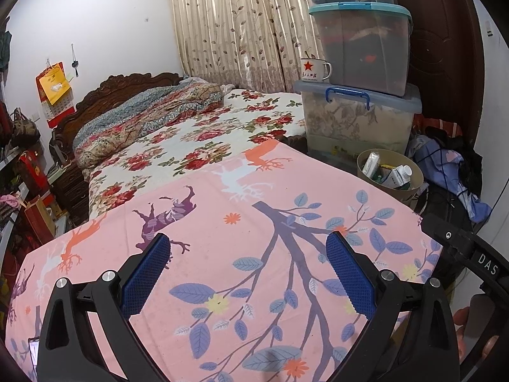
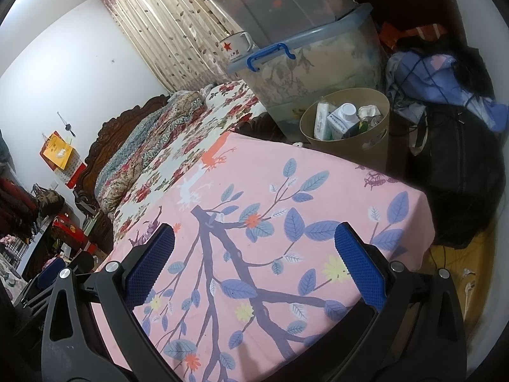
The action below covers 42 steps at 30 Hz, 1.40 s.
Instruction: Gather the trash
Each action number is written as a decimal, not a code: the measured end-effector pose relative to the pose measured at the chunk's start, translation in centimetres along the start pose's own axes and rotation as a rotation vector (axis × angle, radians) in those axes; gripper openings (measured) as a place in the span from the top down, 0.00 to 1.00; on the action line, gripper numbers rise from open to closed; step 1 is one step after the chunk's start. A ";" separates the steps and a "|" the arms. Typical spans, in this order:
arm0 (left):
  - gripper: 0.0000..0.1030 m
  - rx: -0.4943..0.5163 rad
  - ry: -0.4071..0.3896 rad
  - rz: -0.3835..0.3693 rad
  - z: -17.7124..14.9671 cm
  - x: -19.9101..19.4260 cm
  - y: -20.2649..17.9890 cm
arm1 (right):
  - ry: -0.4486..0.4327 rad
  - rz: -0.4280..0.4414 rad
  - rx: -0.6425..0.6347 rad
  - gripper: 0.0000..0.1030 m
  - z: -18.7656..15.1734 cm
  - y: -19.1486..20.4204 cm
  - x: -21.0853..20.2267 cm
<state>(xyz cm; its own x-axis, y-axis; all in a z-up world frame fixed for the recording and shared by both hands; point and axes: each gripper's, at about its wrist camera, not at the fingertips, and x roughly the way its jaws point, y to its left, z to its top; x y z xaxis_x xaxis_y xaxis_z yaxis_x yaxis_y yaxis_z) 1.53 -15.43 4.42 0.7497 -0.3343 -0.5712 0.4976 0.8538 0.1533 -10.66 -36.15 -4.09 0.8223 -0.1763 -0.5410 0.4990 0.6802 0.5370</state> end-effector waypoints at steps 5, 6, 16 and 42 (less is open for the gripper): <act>0.08 0.001 0.000 0.001 0.0 0.0 0.0 | 0.000 0.000 0.001 0.03 0.0 0.0 0.0; 0.08 0.001 0.000 0.001 0.0 0.0 0.0 | 0.000 0.000 0.001 0.03 0.0 0.0 0.0; 0.08 0.005 0.001 0.004 -0.1 0.0 -0.1 | -0.001 0.000 0.001 0.03 0.0 0.0 0.0; 0.08 0.007 0.002 0.004 0.0 0.1 -0.2 | 0.000 0.000 -0.002 0.03 0.0 0.0 0.0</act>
<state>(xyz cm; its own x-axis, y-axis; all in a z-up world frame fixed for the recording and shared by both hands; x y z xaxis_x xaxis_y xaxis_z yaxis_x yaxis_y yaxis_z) 1.48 -15.61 4.37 0.7508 -0.3301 -0.5721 0.4977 0.8522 0.1614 -10.66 -36.12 -4.10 0.8225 -0.1758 -0.5409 0.4981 0.6817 0.5359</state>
